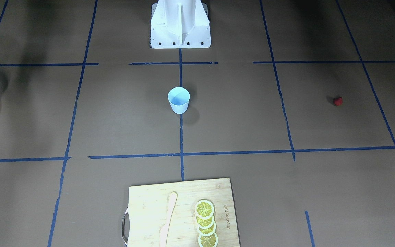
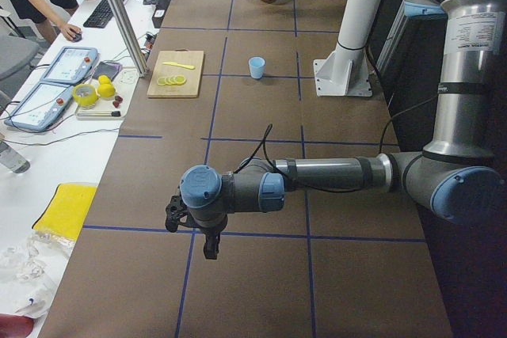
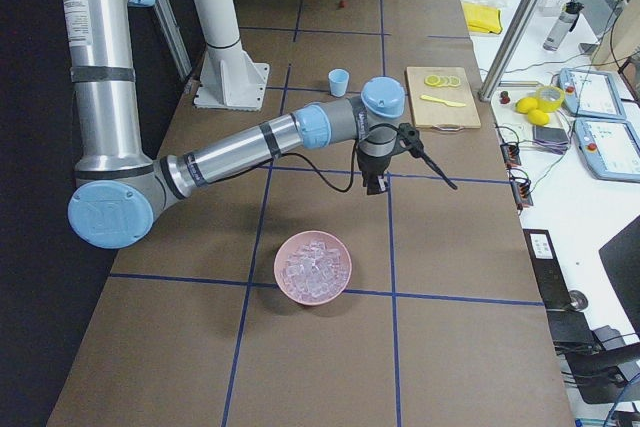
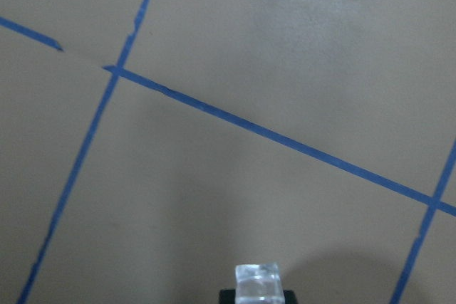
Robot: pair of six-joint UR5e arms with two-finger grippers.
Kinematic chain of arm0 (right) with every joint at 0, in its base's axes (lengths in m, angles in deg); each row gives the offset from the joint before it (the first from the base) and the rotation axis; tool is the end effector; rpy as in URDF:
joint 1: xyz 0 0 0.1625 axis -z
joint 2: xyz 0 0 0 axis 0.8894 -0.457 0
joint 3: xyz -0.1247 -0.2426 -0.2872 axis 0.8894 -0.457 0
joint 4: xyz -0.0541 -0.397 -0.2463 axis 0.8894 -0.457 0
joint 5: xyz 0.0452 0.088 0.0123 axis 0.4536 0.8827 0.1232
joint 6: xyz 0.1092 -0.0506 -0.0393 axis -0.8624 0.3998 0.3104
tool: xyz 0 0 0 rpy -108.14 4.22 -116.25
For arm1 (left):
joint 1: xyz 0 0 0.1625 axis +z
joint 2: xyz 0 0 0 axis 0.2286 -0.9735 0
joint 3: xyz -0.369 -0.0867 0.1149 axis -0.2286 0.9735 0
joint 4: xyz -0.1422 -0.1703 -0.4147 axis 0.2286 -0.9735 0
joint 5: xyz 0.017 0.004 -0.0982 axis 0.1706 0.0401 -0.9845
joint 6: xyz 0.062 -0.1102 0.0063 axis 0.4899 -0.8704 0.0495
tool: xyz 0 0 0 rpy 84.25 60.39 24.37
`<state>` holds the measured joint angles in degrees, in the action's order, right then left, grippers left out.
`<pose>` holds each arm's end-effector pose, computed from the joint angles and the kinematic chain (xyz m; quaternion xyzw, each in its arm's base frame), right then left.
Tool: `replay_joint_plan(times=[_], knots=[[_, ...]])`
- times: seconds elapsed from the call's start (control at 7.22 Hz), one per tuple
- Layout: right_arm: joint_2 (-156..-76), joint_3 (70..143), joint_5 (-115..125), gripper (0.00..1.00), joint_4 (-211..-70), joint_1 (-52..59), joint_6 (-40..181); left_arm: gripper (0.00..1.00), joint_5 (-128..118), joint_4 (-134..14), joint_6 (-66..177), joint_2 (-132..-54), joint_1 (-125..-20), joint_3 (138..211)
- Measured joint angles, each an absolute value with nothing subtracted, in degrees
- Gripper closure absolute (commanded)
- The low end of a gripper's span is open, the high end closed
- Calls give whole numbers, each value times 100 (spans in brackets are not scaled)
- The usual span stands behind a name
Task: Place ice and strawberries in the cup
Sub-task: 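Grasp an ice cube from the pink bowl with the right gripper, then carry the ice cube with the right gripper over the blue cup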
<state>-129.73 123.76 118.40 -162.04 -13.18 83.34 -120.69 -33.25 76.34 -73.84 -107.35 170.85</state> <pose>-0.0982 -0.5636 0.3998 0.0903 -0.4091 -0.1471 0.8960 -0.0803 -0.5476 0.6654 0.0185 0.3993 0.0085 0.9166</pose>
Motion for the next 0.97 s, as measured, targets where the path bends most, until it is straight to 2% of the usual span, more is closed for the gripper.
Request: replay_joint_plan(times=[0.97], knots=[[-10580, 12348, 11024, 100, -16207, 1449, 3845, 0, -12095, -3324, 7621, -7379, -10735, 17119]])
